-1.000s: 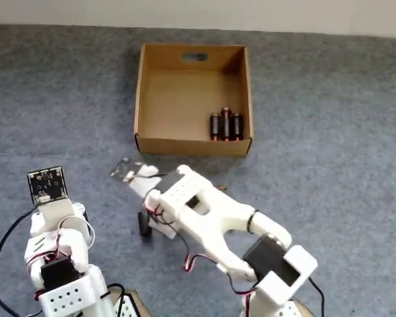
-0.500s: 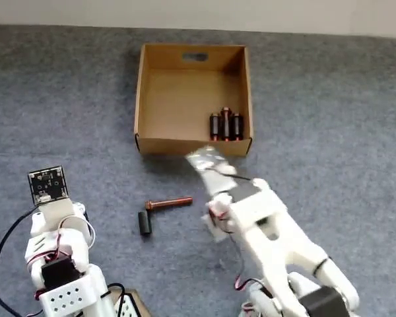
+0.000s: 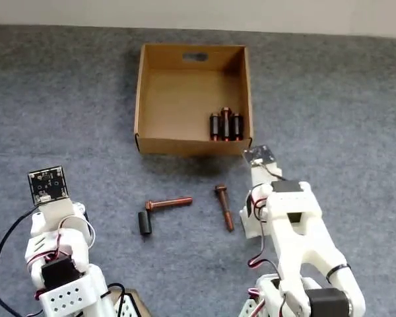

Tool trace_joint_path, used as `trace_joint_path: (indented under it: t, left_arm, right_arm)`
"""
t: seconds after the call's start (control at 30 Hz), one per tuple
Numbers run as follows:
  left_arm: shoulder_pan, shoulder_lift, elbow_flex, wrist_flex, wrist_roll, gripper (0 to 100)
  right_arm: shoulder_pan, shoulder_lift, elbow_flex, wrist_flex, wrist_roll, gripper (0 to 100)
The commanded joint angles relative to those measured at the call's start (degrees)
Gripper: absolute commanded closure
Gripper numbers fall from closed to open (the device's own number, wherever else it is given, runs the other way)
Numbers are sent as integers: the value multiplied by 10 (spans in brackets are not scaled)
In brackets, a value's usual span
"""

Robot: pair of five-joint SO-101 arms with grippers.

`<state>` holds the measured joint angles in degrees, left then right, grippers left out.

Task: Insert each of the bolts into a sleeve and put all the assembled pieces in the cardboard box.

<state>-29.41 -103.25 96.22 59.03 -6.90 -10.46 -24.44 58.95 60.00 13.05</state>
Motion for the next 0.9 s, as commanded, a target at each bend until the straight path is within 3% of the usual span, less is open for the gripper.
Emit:
trace_joint_path:
  t: [0.0, 0.6, 0.77, 0.87]
  left_arm:
    - [-1, -4, 9, -6, 2, 986]
    - [-1, -4, 9, -6, 2, 986]
    - [-1, -4, 9, -6, 2, 986]
    - [-1, -4, 9, -5, 2, 986]
  right_arm:
    - [6, 1, -7, -3, 7, 882]
    - [5, 7, -7, -63, 9, 882]
    - [7, 7, 29, -65, 61, 884]
    - [8, 0, 32, -66, 63, 956]
